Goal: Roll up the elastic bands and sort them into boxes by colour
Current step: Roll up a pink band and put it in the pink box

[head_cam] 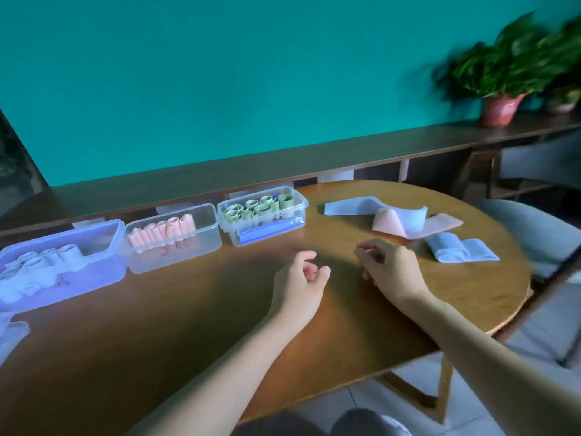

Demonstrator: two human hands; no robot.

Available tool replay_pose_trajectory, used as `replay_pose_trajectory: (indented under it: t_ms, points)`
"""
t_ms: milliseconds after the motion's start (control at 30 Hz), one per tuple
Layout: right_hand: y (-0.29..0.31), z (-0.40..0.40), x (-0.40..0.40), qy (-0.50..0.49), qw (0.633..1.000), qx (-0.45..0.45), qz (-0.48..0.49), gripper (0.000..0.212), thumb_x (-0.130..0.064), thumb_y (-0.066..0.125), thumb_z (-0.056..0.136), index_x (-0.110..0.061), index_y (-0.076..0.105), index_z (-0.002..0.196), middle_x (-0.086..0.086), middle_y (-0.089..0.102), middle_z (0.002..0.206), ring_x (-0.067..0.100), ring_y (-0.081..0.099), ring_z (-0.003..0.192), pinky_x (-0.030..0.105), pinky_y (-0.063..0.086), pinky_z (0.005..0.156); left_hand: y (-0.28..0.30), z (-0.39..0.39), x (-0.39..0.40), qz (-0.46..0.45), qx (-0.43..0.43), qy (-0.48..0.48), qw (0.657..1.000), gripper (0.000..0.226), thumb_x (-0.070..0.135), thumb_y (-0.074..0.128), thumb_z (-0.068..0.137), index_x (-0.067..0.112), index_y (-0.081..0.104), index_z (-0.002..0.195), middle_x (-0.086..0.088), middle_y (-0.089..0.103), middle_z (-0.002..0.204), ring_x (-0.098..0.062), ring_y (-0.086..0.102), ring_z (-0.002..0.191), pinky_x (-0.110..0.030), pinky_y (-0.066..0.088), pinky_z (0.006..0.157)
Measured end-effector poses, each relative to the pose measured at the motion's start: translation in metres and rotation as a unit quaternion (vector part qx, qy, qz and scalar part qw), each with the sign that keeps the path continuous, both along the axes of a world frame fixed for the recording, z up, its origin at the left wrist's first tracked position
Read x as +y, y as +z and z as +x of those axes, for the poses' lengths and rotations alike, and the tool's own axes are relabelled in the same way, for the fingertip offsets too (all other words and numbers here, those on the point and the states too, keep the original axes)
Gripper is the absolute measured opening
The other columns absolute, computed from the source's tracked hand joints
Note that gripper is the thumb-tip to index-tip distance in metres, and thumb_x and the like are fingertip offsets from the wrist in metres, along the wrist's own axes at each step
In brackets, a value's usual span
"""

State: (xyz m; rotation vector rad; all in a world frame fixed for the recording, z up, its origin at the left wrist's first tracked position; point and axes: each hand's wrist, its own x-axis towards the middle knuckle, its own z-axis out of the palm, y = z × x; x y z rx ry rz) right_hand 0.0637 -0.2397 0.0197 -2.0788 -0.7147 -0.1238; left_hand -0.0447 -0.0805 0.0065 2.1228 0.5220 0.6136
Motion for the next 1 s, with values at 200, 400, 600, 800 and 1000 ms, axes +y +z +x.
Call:
replay_pose_trajectory:
  t_ms: [200, 400, 600, 800, 1000]
  points:
    - [0.000, 0.023, -0.062, -0.078, 0.991, 0.083, 0.072, 0.014, -0.027, 0.056, 0.103, -0.017, 0.066, 0.105, 0.004, 0.070, 0.077, 0.007, 0.058, 0.051, 0.015, 0.048, 0.049, 0.007, 0.064, -0.059, 0.006, 0.003, -0.040, 0.999, 0.039, 0.037, 0.063, 0.096, 0.028, 0.057, 0.134, 0.008, 0.065, 0.111, -0.010, 0.061, 0.102, -0.022, 0.052, 0.084]
    - [-0.002, 0.048, -0.079, -0.113, 0.973, 0.137, 0.146, 0.017, -0.029, 0.056, 0.103, -0.016, 0.067, 0.101, 0.007, 0.071, 0.078, 0.008, 0.057, 0.049, 0.018, 0.050, 0.049, 0.009, 0.122, -0.077, 0.000, -0.017, -0.033, 0.999, 0.045, 0.037, 0.061, 0.098, 0.029, 0.052, 0.141, 0.003, 0.061, 0.128, -0.014, 0.059, 0.113, -0.025, 0.050, 0.089]
    - [-0.005, 0.064, -0.069, -0.097, 0.975, 0.136, 0.149, 0.019, -0.034, 0.059, 0.101, -0.016, 0.067, 0.102, 0.004, 0.071, 0.075, 0.005, 0.056, 0.046, 0.018, 0.048, 0.047, 0.007, 0.172, -0.069, 0.019, -0.028, -0.056, 0.998, 0.047, 0.039, 0.055, 0.100, 0.037, 0.045, 0.146, -0.001, 0.042, 0.147, -0.019, 0.046, 0.131, -0.032, 0.041, 0.102]
    - [-0.008, 0.072, -0.063, -0.096, 0.976, 0.132, 0.141, 0.019, -0.033, 0.059, 0.101, -0.017, 0.067, 0.107, 0.002, 0.072, 0.074, 0.004, 0.055, 0.044, 0.015, 0.044, 0.045, 0.007, 0.197, -0.063, 0.056, -0.065, -0.072, 0.994, 0.016, 0.023, 0.063, 0.095, 0.020, 0.073, 0.107, -0.004, 0.053, 0.124, -0.011, 0.052, 0.110, -0.018, 0.040, 0.092]
    - [-0.009, 0.072, -0.063, -0.094, 0.980, 0.113, 0.136, 0.019, -0.032, 0.059, 0.102, -0.015, 0.068, 0.098, 0.002, 0.072, 0.072, 0.006, 0.054, 0.045, 0.018, 0.046, 0.045, 0.007, 0.180, -0.061, 0.012, -0.090, -0.022, 0.996, 0.004, 0.023, 0.065, 0.095, 0.025, 0.068, 0.092, 0.006, 0.062, 0.104, -0.008, 0.059, 0.093, -0.018, 0.046, 0.077]
